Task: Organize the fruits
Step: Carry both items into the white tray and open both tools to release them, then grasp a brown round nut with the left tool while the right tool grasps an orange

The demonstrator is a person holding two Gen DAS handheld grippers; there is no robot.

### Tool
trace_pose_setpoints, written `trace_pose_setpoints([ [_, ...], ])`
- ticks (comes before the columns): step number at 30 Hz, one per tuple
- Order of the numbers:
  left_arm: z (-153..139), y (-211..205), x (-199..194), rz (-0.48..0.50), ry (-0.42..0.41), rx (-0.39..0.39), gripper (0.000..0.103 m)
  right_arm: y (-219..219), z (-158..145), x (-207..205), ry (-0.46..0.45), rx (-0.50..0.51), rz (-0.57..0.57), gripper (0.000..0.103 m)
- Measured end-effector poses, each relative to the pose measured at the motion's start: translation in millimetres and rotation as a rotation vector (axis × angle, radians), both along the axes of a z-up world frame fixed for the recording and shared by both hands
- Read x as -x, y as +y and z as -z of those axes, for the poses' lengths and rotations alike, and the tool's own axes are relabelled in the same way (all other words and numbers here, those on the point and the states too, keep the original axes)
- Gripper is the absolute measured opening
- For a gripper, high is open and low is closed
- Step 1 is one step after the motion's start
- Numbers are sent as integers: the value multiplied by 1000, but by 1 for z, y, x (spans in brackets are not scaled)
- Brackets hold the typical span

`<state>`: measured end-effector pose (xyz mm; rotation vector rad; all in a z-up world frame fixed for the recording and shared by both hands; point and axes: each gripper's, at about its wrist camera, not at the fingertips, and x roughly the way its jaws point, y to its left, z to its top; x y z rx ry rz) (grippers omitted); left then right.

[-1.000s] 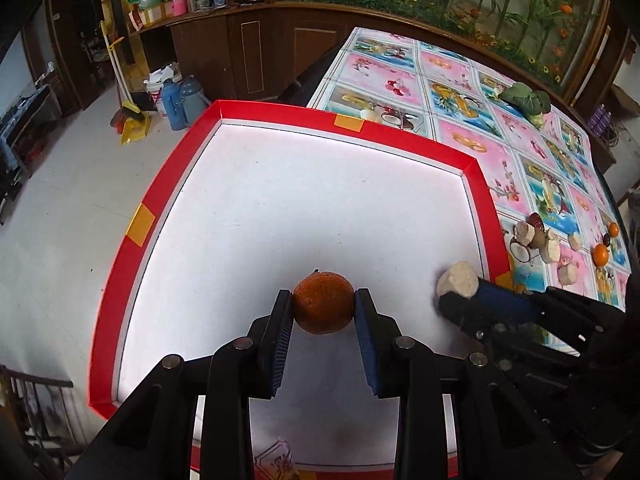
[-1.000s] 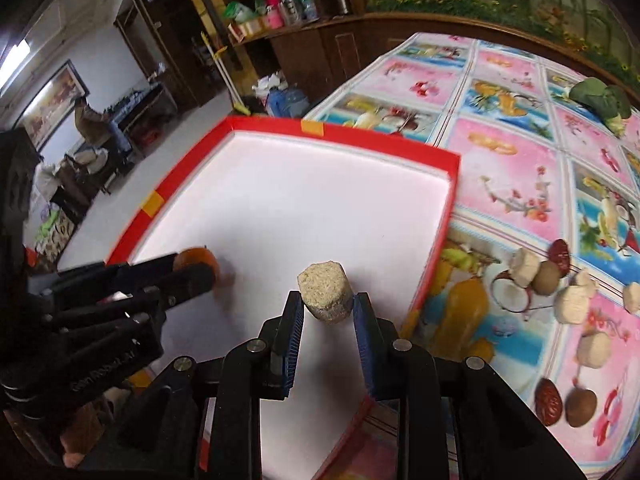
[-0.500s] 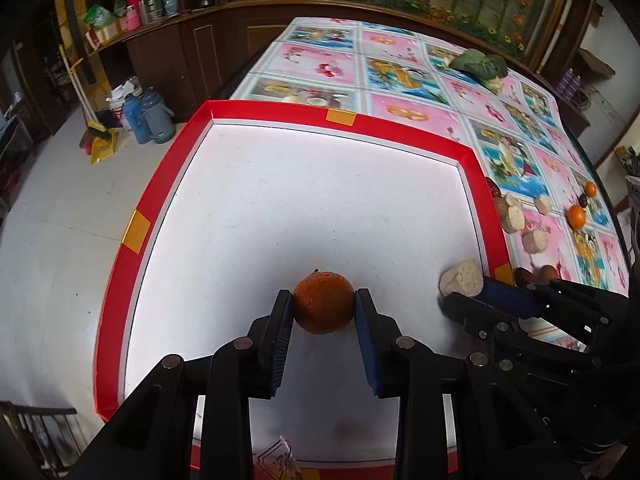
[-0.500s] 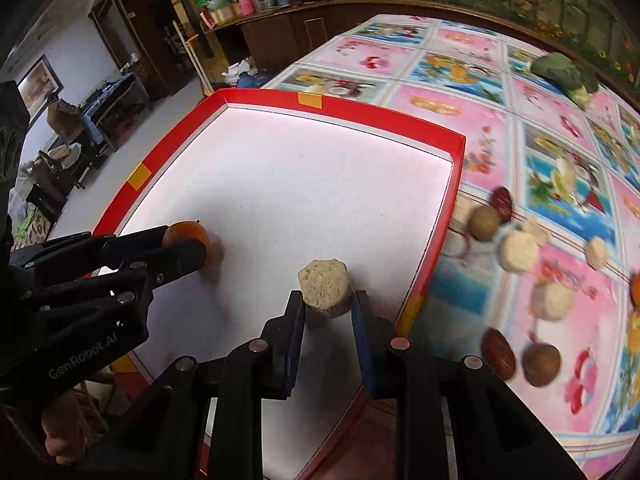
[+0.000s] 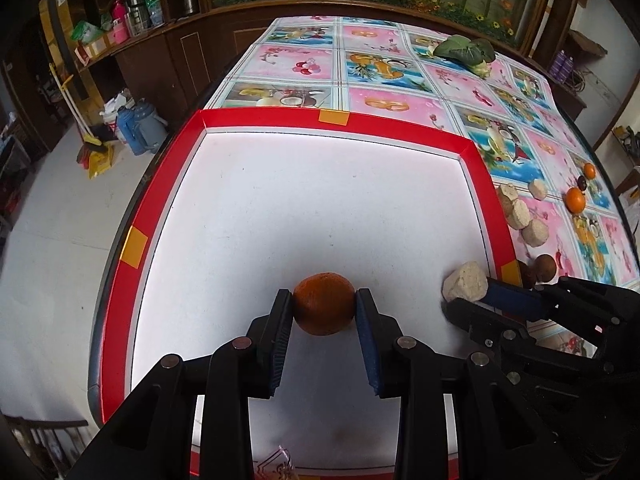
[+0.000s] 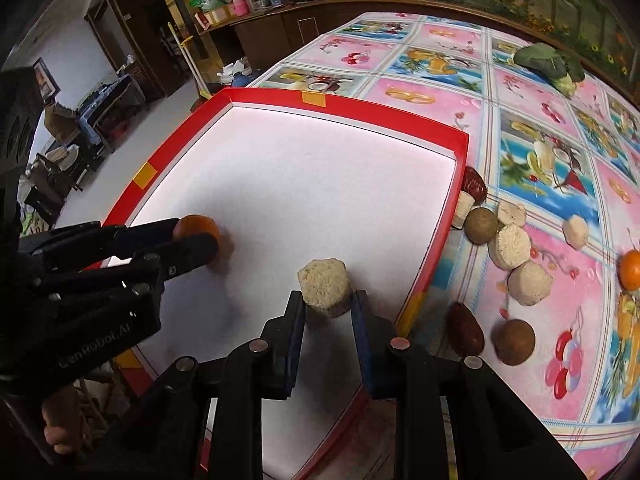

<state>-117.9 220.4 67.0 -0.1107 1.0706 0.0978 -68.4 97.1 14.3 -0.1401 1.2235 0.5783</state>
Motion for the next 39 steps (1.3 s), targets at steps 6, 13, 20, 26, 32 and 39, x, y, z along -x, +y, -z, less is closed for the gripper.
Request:
trace_pose_setpoints([
  [6, 15, -7, -5, 13, 12, -44, 34, 3, 0, 1, -19, 1, -1, 24],
  [13, 15, 1, 2, -36, 4, 33, 45, 0, -1, 2, -17, -47, -21, 30],
  [20, -29, -17, 34, -33, -109, 25, 77, -49, -50, 23, -61, -198, 14, 66],
  [26, -55, -76, 58, 54, -185, 16, 85, -128, -93, 51, -217, -196, 195, 74],
  [32, -55, -123, 75, 141, -154, 36, 84, -181, -101, 72, -274, -177, 345, 74],
  [39, -52, -147, 40, 228, -96, 6, 78, -213, -82, 72, -195, -82, 396, 73],
])
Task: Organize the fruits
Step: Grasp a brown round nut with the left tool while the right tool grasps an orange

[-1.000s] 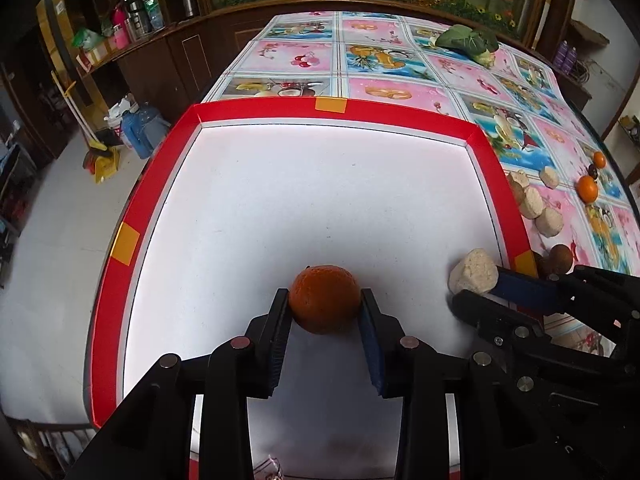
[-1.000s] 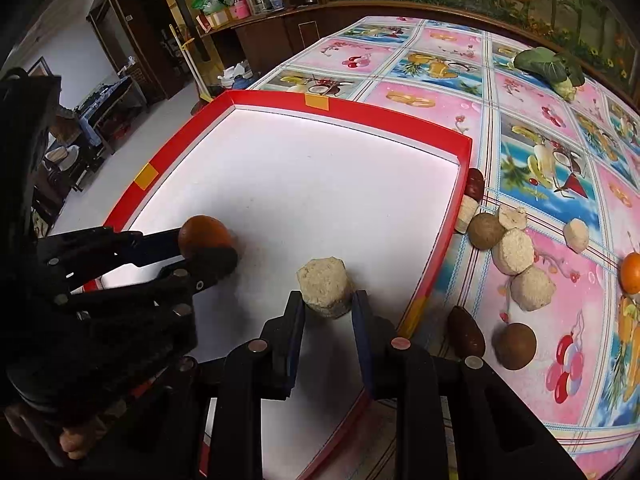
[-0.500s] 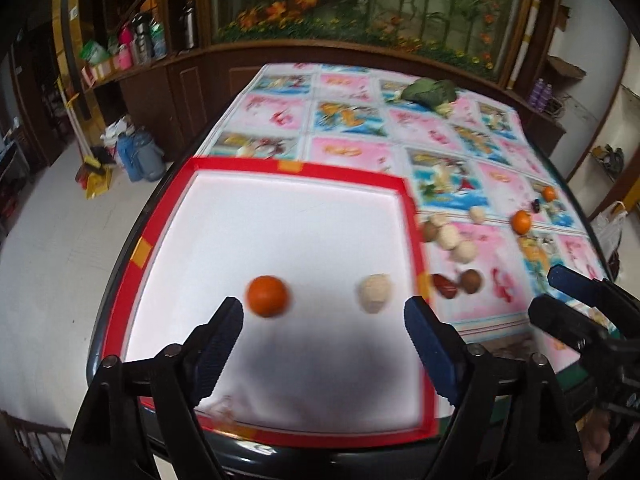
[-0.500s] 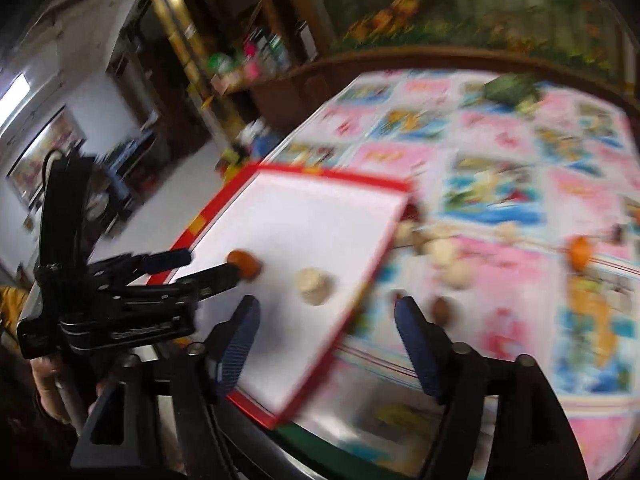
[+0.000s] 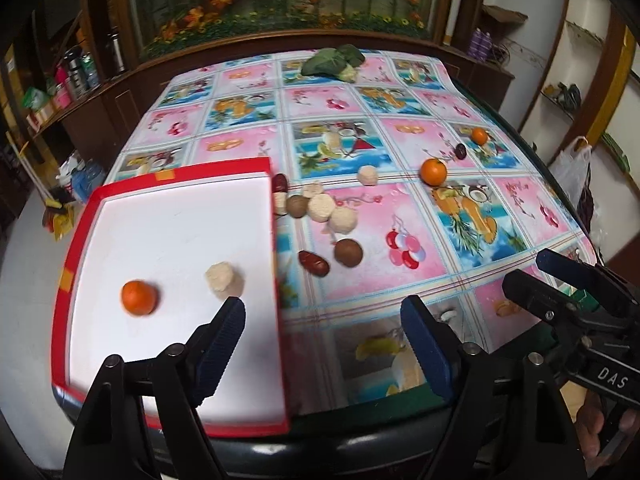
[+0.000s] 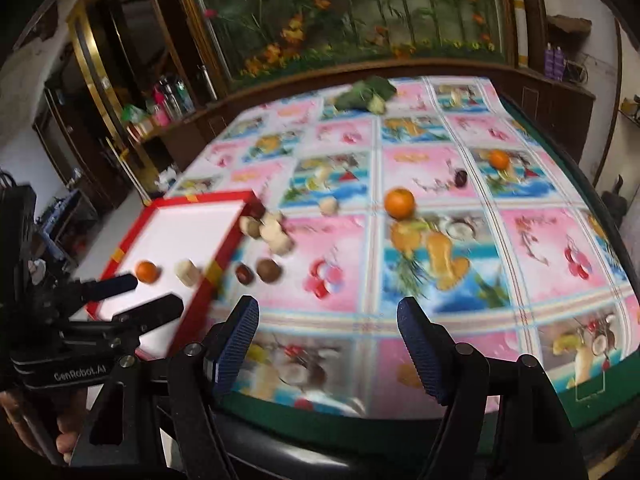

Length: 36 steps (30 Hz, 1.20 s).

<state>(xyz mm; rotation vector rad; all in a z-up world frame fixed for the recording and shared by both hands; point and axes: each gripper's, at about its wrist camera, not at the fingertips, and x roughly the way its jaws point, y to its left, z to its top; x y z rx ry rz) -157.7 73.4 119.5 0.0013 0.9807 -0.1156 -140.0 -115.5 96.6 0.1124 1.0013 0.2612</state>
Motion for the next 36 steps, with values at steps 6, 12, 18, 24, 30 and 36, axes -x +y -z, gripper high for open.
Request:
trace_pose_setpoints([
  [6, 23, -13, -67, 25, 80, -15, 62, -23, 15, -17, 28, 20, 56, 69],
  [12, 58, -22, -119, 31, 181, -23, 43, -34, 33, -44, 75, -11, 65, 56],
  [18, 80, -32, -137, 43, 227, -94, 26, -35, 46, -66, 103, -27, 62, 49],
  [24, 75, -30, -130, 70, 198, -26, 25, -33, 56, -93, 121, -49, 71, 49],
  [30, 48, -11, -120, 80, 129, 78, 25, -29, 62, -137, 121, -28, 121, 43],
  [36, 36, 16, -109, 50, 108, 116, 25, -18, 78, -167, 132, 58, 139, 43],
])
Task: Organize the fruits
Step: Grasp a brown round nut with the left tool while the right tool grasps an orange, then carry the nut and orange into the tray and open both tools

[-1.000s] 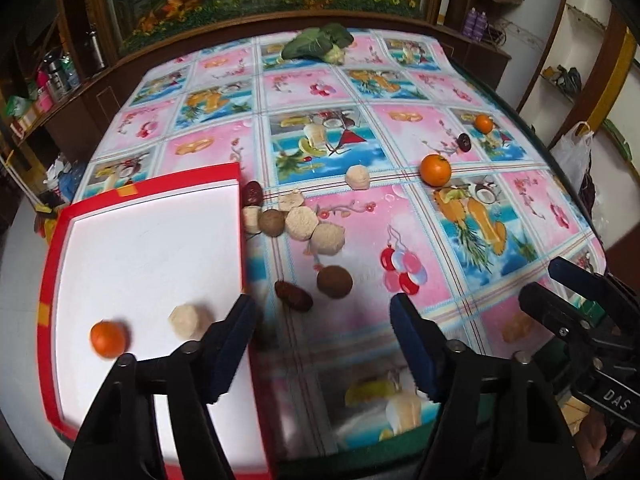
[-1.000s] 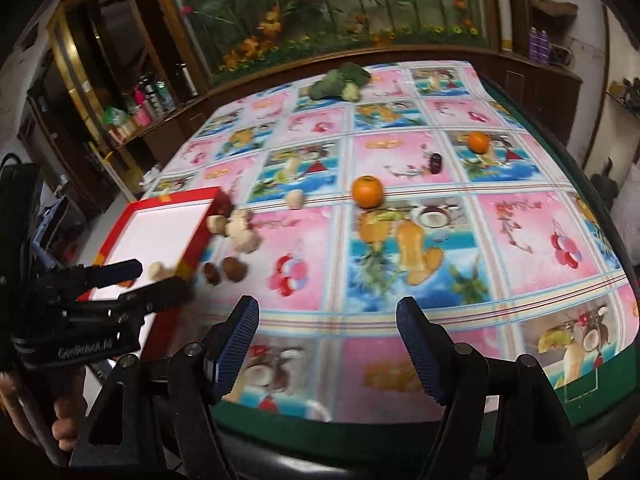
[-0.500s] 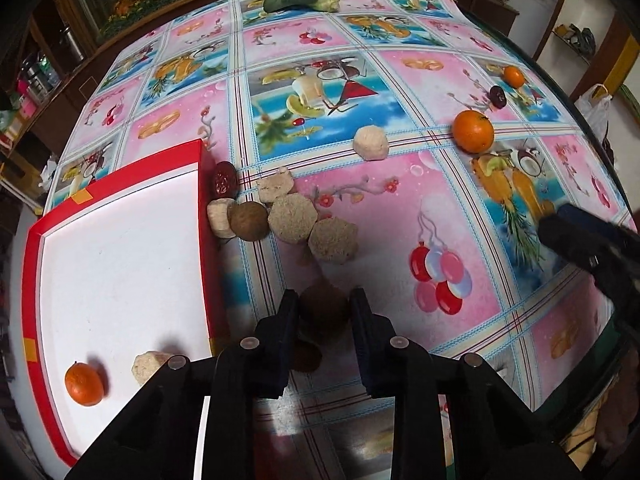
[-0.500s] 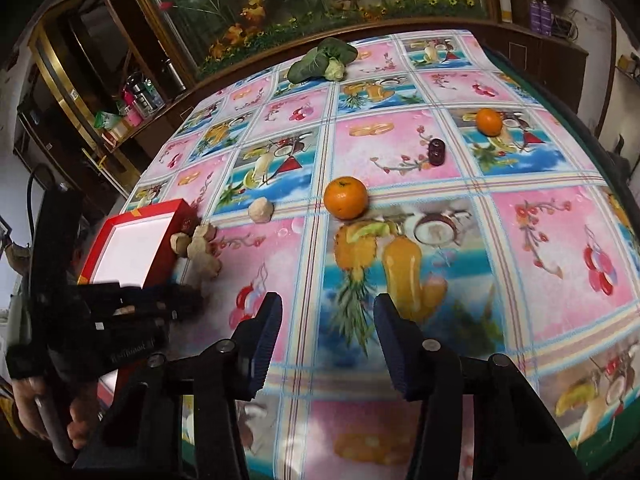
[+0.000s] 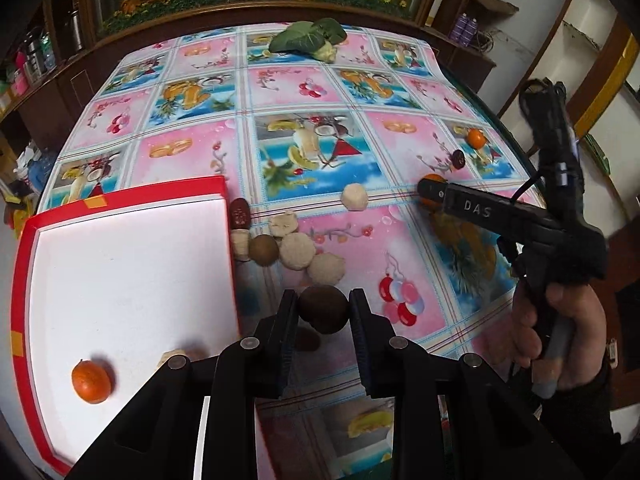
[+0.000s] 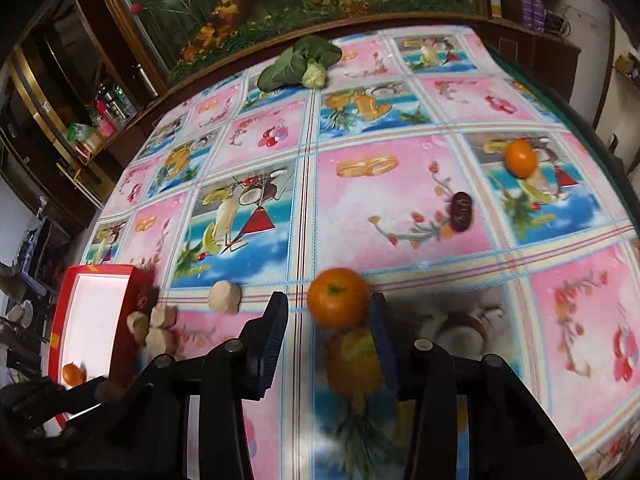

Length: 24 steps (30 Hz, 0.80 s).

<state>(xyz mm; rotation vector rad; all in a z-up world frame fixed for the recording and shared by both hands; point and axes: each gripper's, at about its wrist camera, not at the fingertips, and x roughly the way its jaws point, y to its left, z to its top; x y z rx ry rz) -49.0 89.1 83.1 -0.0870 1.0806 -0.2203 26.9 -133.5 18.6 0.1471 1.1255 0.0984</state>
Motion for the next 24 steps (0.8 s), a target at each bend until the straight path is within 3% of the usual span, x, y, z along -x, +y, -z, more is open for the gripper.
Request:
trace_pose_setpoints([
  [1, -1, 3, 2, -8, -2, 2, 25, 2, 4, -2, 10, 27, 6, 37],
  [8, -11, 38, 28, -92, -24, 32, 25, 1, 1, 4, 10, 5, 24, 36],
  [13, -23, 66, 54, -138, -16, 83, 25, 23, -36, 33, -60, -49, -35, 35],
  [19, -58, 93, 94, -198, -106, 60, 25, 70, -84, 73, -148, -131, -170, 35],
  [24, -76, 116, 133, -262, -152, 75, 25, 107, -105, 104, -195, -154, -269, 35],
])
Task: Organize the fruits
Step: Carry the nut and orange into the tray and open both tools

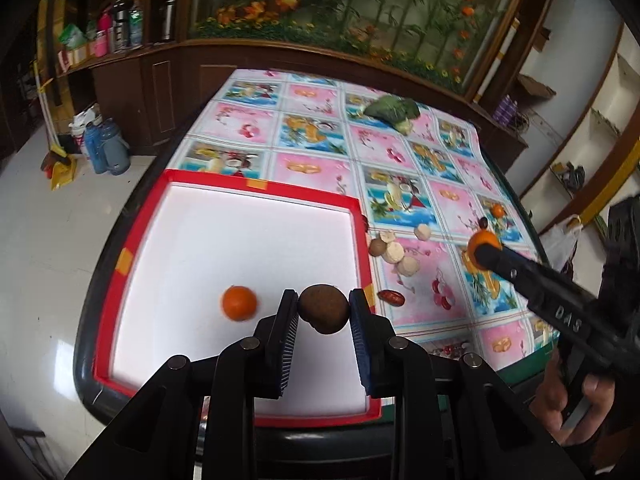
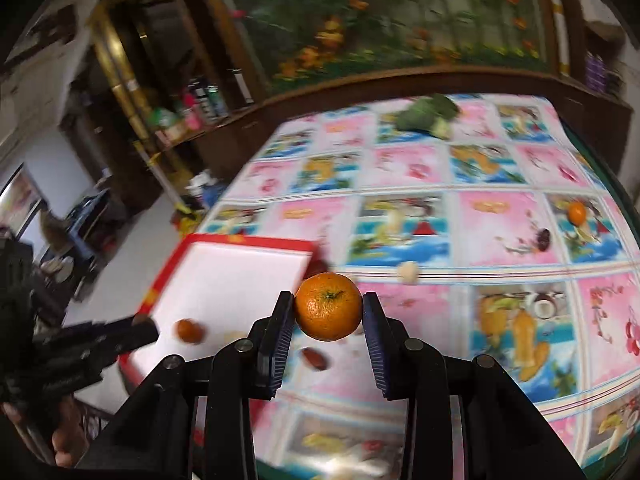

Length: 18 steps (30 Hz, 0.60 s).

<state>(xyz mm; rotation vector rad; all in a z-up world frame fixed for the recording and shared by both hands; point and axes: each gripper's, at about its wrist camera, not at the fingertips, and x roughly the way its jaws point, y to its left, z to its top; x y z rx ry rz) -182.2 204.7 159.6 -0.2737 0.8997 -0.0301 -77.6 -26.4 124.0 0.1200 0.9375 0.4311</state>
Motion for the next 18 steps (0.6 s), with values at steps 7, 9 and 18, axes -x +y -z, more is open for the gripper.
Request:
trace_pose_setpoints([
  [7, -3, 30, 21, -80, -18, -5, 25, 34, 0, 18, -2, 6, -76, 35],
  [9, 1, 38, 18, -92, -8, 3, 25, 44, 3, 14, 6, 10, -96, 35],
  [18, 39, 66, -47, -113, 72, 8, 25, 95, 37, -25, 66, 51, -161, 35],
])
